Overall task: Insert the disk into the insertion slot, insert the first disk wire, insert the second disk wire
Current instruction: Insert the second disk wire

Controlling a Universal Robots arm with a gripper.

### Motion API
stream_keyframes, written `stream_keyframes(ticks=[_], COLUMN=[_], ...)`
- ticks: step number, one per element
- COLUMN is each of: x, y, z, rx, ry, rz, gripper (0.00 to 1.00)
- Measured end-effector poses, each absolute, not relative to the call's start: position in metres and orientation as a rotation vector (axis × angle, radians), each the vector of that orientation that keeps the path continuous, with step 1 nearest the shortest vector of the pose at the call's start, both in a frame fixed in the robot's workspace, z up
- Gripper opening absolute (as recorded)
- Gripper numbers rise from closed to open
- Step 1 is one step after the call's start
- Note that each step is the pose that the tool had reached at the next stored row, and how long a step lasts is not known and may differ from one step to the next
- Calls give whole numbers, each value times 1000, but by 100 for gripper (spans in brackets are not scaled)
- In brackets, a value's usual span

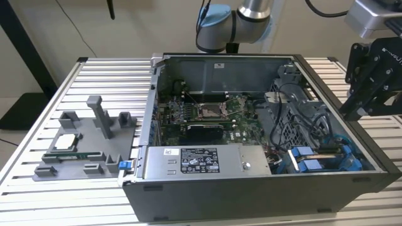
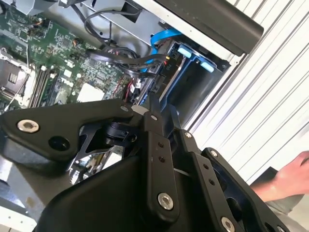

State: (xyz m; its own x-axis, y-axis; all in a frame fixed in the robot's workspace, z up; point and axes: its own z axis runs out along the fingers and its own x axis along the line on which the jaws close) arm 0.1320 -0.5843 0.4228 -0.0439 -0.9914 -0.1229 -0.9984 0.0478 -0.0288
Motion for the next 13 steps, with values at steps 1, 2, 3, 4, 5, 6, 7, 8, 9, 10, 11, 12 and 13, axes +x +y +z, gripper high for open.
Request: stream_keyframes(ticks=[1, 2, 3, 4, 5, 6, 7, 8, 9, 10, 11, 12, 13], x=[132, 132, 132, 132, 132, 132, 132, 132, 132, 132, 132, 132, 132], y=[-584, -584, -584, -584, -584, -584, -584, -584, -584, -584, -584, -584, -584], z=[423, 423, 424, 424, 424, 425, 425, 425, 425, 426, 426, 426, 427], rx=[-2093, -2093, -2093, -2093, -2093, -2093, -2093, -2093, -2093, -2093, -2093, -2093, -2093], ry=[2192, 2192, 2192, 2192, 2192, 2192, 2192, 2192, 2192, 2192, 2192, 2192, 2192], rz=[97, 97, 97, 97, 97, 97, 97, 97, 97, 98, 97, 97, 97], gripper=[100, 100, 100, 100, 100, 100, 100, 100, 100, 100, 100, 100, 100])
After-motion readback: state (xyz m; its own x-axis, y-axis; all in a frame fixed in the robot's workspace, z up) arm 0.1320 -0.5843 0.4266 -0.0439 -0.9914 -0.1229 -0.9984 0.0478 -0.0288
